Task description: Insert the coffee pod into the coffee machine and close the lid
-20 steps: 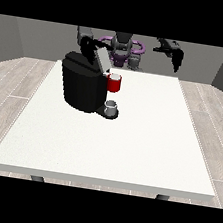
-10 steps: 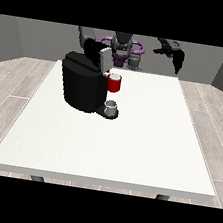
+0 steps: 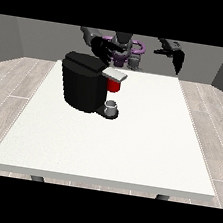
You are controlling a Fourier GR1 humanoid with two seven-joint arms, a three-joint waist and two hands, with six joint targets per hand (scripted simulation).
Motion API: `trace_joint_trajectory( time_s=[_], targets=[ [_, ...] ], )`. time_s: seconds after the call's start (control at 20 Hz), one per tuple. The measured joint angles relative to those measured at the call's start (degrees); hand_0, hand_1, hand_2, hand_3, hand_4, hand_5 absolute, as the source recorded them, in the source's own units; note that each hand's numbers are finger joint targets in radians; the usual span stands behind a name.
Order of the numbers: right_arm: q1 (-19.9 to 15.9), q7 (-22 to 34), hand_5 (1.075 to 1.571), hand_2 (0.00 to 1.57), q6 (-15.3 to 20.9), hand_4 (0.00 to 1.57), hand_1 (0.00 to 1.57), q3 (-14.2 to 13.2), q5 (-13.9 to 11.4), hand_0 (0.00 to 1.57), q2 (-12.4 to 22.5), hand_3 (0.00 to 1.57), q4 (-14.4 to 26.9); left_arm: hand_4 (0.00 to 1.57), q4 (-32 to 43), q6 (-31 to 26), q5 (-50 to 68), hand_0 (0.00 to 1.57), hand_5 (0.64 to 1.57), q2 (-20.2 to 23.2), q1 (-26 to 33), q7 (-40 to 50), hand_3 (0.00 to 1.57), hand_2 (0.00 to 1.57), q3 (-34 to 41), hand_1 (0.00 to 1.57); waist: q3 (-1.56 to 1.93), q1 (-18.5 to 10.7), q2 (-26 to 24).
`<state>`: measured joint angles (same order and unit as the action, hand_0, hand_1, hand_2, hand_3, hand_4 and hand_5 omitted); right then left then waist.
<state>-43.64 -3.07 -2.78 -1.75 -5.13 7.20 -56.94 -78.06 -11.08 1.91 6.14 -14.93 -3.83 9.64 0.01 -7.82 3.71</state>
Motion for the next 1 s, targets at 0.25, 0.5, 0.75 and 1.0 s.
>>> trace_joint_trajectory(
  time_s=[0.25,0.5,0.75,1.0],
  targets=[
    [-3.2,0.9,1.571,0.00,1.0,0.12,0.00,0.9,-1.9,0.00,-1.0,0.00,0.2,0.18,1.5,0.1,0.1,0.00,1.571,0.5,-0.3,-1.8,0.00,0.00,0.4,0.00,-0.02,-0.1,0.8],
    [-2.7,-0.8,1.571,0.00,0.7,0.07,0.00,1.8,-2.6,0.00,-2.7,0.00,-0.5,0.00,2.8,-0.5,1.5,0.00,1.571,2.0,-1.0,-2.1,0.00,0.00,1.8,0.00,-0.02,0.9,0.4],
    [1.0,-4.1,1.571,0.00,-0.3,0.28,0.00,3.9,-1.0,0.00,-5.4,0.00,-2.2,0.19,2.5,-0.1,0.5,0.00,1.571,0.8,1.3,-4.2,0.00,0.00,0.2,0.00,-0.01,1.5,-2.1],
    [9.7,-5.3,1.571,0.00,-0.1,0.16,0.00,8.1,5.9,0.00,-6.6,0.00,-7.2,0.19,4.9,1.1,-0.3,0.00,1.571,0.1,4.0,-7.0,0.00,0.00,0.5,0.00,-0.02,4.9,-6.8]
  ],
)
